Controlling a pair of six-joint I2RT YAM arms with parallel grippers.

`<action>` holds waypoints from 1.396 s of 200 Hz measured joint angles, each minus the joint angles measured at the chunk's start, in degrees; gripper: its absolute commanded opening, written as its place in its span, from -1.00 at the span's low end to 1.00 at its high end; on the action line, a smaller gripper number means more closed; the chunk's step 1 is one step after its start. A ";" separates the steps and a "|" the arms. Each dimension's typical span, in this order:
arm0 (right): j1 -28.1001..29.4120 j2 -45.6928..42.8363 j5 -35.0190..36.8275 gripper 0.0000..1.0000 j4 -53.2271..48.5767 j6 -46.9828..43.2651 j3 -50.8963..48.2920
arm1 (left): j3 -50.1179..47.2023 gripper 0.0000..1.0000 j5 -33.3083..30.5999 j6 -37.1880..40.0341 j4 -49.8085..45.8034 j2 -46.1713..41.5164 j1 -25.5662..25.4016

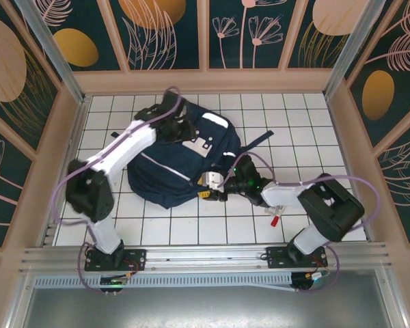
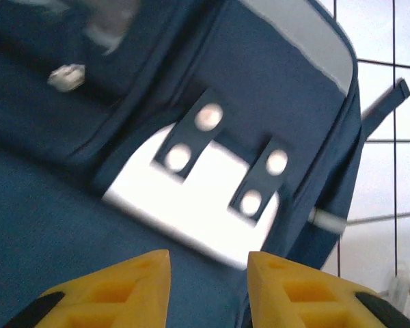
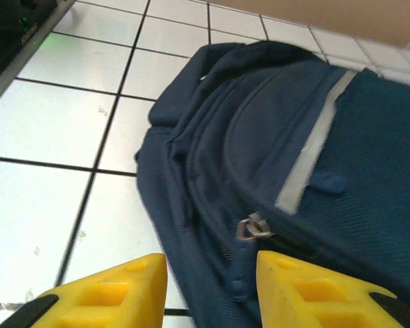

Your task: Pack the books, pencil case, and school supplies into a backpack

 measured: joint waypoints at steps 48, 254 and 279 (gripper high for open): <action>-3.96 3.72 5.27 -0.19 -10.86 -17.59 11.43 | -26.32 -0.22 5.86 -7.32 4.13 -19.96 -1.22; -3.23 15.45 2.10 -1.00 -13.05 -13.31 20.00 | -35.43 -0.12 -2.05 -29.77 15.76 -24.11 -11.65; -3.17 15.74 1.51 -1.00 -11.30 -9.57 20.37 | -35.15 -0.13 -4.90 -31.63 14.91 -23.89 -13.86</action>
